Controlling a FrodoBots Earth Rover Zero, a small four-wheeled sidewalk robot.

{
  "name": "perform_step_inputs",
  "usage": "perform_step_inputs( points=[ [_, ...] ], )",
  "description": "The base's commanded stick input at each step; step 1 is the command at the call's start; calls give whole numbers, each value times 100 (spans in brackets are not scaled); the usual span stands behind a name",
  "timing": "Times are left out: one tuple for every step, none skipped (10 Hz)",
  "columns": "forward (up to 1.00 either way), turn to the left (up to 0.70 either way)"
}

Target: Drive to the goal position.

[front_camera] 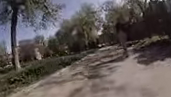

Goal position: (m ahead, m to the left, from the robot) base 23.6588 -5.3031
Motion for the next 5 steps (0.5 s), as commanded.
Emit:
perform_step_inputs(
  points=[
    [70,-4],
    [70,-1],
    [70,0],
    [70,0],
    [70,0]
  ],
)
